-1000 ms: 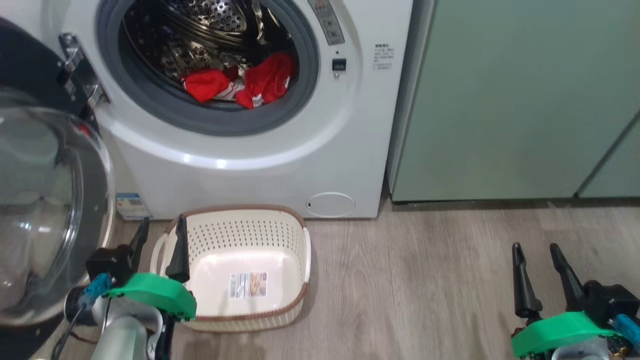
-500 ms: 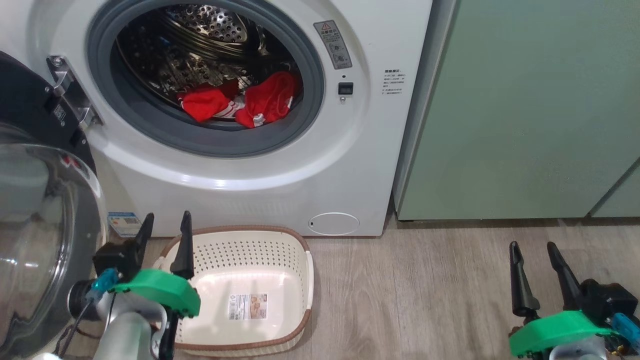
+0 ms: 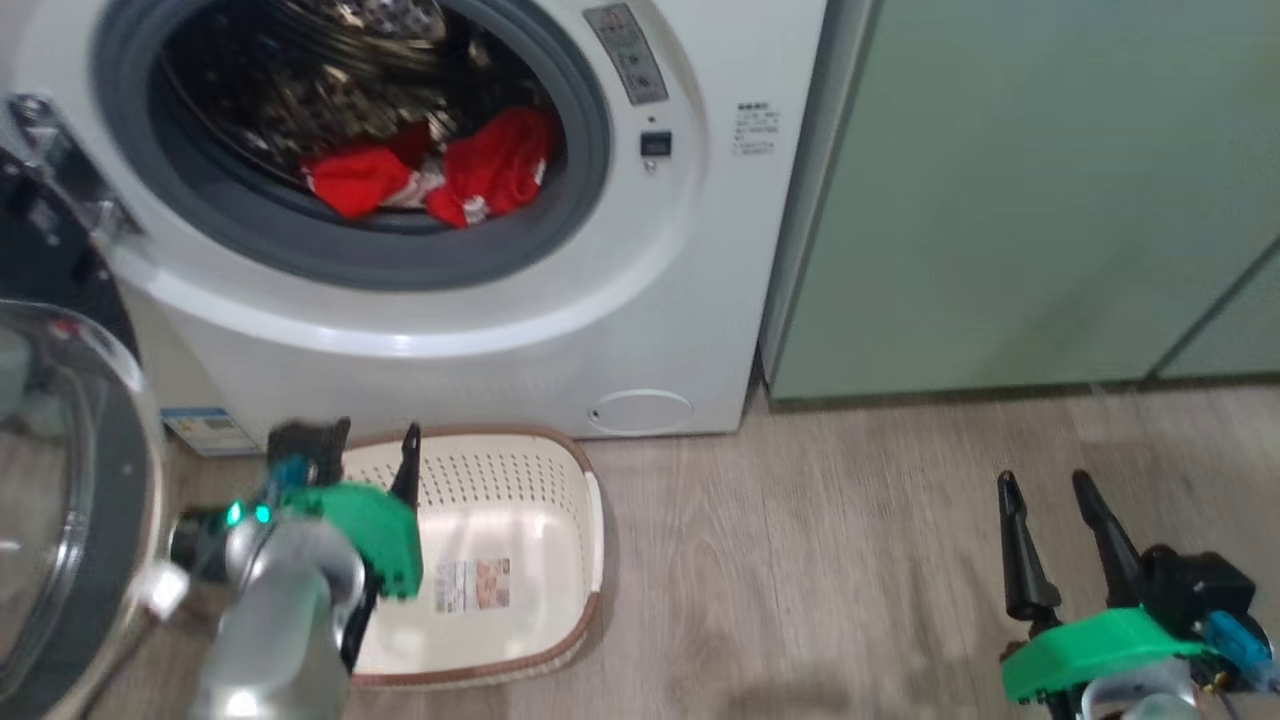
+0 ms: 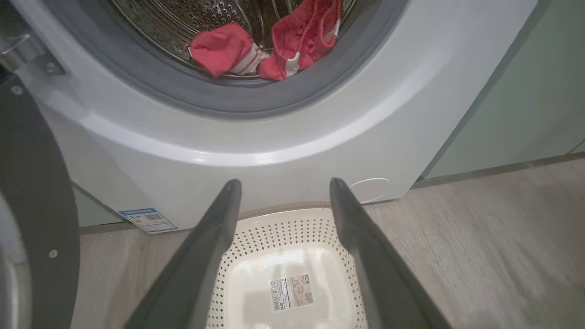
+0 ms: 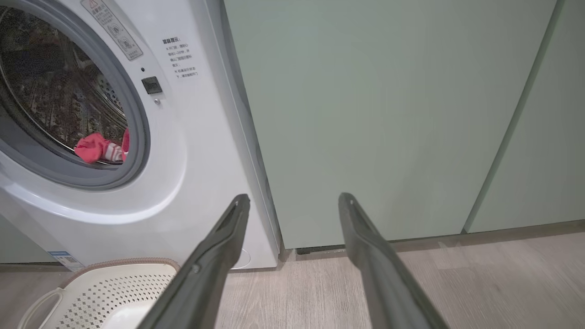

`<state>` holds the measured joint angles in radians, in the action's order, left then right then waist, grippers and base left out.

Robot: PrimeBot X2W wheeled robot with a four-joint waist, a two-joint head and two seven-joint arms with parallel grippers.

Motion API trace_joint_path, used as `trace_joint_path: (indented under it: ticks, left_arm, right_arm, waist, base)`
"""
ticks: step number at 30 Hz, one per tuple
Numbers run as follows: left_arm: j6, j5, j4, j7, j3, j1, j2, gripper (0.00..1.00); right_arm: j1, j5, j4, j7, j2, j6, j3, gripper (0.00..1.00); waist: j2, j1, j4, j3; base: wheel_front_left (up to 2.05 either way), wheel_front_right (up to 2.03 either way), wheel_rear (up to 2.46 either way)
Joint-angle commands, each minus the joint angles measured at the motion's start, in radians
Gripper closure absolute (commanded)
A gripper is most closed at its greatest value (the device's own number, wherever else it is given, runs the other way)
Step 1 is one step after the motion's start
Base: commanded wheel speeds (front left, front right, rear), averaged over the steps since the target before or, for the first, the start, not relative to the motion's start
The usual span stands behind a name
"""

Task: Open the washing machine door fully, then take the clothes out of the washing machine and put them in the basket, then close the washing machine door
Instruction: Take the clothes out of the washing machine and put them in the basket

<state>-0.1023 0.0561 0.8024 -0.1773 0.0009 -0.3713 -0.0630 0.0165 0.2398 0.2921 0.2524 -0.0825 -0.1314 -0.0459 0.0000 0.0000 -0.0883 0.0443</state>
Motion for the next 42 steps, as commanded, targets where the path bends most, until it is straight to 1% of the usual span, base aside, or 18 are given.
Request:
trace_joint_path:
  ticks: [1, 5, 6, 8, 14, 18, 19, 20, 24, 28, 31, 37, 42]
  left_arm:
    - [0.01, -0.006, -0.002, 0.033, 0.022, -0.087, -0.03, 0.0]
    - [0.005, 0.004, 0.054, 0.144, 0.017, -0.215, -0.043, 0.0]
    - [0.003, 0.008, 0.071, 0.191, 0.015, -0.28, -0.053, 0.0]
    - [0.006, 0.004, 0.086, 0.237, 0.011, -0.344, -0.067, 0.0]
    - [0.03, -0.019, 0.138, 0.389, -0.002, -0.534, -0.134, 0.0]
    - [0.043, -0.034, 0.157, 0.444, -0.013, -0.625, -0.161, 0.0]
    - [0.048, -0.041, 0.164, 0.468, -0.019, -0.685, -0.175, 0.0]
    - [0.048, -0.041, 0.164, 0.468, -0.019, -0.685, -0.175, 0.0]
    - [0.066, -0.057, 0.178, 0.505, -0.032, -0.797, -0.202, 0.0]
    - [0.105, -0.075, 0.195, 0.523, -0.041, -0.892, -0.226, 0.0]
    - [0.122, -0.083, 0.207, 0.531, -0.05, -0.949, -0.234, 0.0]
    - [0.145, -0.108, 0.257, 0.55, -0.076, -1.03, -0.258, 0.0]
    - [0.182, -0.141, 0.312, 0.572, -0.104, -1.074, -0.3, 0.0]
  right_arm:
    - [0.049, 0.01, -0.03, 0.009, -0.003, 0.001, -0.024, 0.0]
    - [0.074, 0.011, -0.034, 0.009, 0.002, 0.001, -0.026, 0.0]
    - [0.087, 0.012, -0.035, 0.009, 0.005, 0.001, -0.026, 0.0]
    - [0.1, 0.012, -0.037, 0.009, 0.008, 0.001, -0.024, 0.0]
    - [0.149, 0.013, -0.049, 0.009, 0.018, 0.001, -0.026, 0.0]
    - [0.174, 0.011, -0.057, 0.009, 0.022, 0.001, -0.025, 0.0]
    - [0.191, 0.013, -0.061, 0.009, 0.024, 0.001, -0.023, 0.0]
    - [0.191, 0.013, -0.061, 0.009, 0.024, 0.001, -0.023, 0.0]
    - [0.224, 0.013, -0.07, 0.009, 0.028, 0.001, -0.021, 0.0]
    - [0.255, 0.014, -0.078, 0.009, 0.03, 0.001, -0.025, 0.0]
    - [0.275, 0.017, -0.085, 0.009, 0.031, 0.001, -0.024, 0.0]
    - [0.306, 0.035, -0.094, 0.009, 0.032, 0.001, -0.031, 0.0]
    - [0.326, 0.05, -0.1, 0.009, 0.032, 0.001, -0.039, 0.0]
  waist:
    - [0.0, 0.0, -0.024, 0.04]
    - [0.0, 0.0, -0.055, 0.104]
    - [0.0, 0.0, -0.072, 0.136]
    - [0.0, 0.0, -0.088, 0.166]
    - [0.0, 0.0, -0.135, 0.268]
    - [0.0, 0.0, -0.152, 0.317]
    - [0.0, 0.0, -0.16, 0.35]
    - [0.0, 0.0, -0.16, 0.35]
    - [0.0, 0.0, -0.172, 0.416]
    - [0.0, 0.0, -0.183, 0.476]
    - [0.0, 0.0, -0.187, 0.514]
    - [0.0, 0.0, -0.195, 0.573]
    - [0.0, 0.0, -0.204, 0.609]
  base:
    - [0.0, 0.0, 0.0]
    - [0.0, 0.0, 0.0]
    - [0.0, 0.0, 0.0]
    - [0.0, 0.0, 0.0]
    - [0.0, 0.0, 0.0]
    - [0.0, 0.0, 0.0]
    - [0.0, 0.0, 0.0]
    - [0.0, 0.0, 0.0]
    - [0.0, 0.0, 0.0]
    - [0.0, 0.0, 0.0]
    - [0.0, 0.0, 0.0]
    - [0.0, 0.0, 0.0]
    - [0.0, 0.0, 0.0]
